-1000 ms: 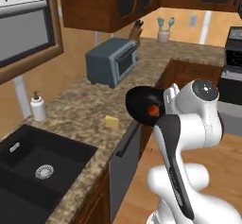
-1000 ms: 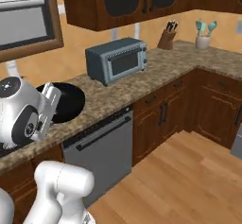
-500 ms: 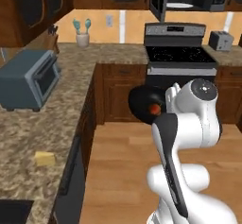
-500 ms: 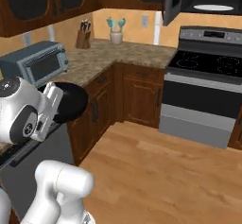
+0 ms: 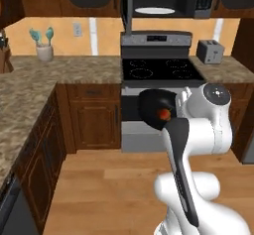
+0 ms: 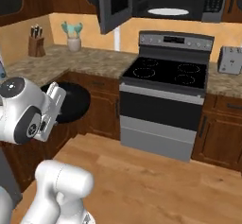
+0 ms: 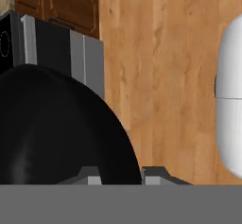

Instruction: Pick the bell pepper from the sink and place it in the bowl. Then pick the bowl and place it in the microwave. Then close the microwave door and press the start button.

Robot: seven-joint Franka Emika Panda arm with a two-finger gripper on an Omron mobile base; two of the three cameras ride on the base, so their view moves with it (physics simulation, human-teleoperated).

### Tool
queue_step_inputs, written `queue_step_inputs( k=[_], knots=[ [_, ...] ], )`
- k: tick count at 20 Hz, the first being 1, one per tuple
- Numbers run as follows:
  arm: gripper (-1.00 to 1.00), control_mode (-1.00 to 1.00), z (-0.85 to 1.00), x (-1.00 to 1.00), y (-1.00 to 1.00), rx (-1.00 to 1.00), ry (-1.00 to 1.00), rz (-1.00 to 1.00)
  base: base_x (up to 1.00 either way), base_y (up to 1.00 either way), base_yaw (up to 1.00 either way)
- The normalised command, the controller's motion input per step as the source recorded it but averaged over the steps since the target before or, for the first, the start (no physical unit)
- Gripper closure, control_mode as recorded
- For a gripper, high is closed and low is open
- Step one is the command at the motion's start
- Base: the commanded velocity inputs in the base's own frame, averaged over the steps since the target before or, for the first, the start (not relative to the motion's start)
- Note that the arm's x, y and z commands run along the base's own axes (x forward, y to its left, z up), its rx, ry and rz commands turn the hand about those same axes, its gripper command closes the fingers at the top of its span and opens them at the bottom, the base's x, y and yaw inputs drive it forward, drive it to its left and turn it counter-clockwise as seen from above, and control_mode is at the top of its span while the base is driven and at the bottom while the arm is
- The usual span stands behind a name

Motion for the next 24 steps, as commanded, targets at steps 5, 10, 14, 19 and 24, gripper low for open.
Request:
queue_step_inputs(
  k=[5,10,14,19,24],
  knots=[
    [1.0,1.0,0.0,0.0,0.0,0.0,0.0,0.0,1.0,-0.95,-0.17],
    [1.0,1.0,0.0,0.0,0.0,0.0,0.0,0.0,1.0,-0.34,-0.19],
    [1.0,1.0,0.0,0.0,0.0,0.0,0.0,0.0,0.99,-0.05,-0.04],
    [1.0,1.0,0.0,0.0,0.0,0.0,0.0,0.0,1.0,0.0,-0.01],
    [1.0,1.0,0.0,0.0,0.0,0.0,0.0,0.0,0.79,0.0,-0.05]
  ],
)
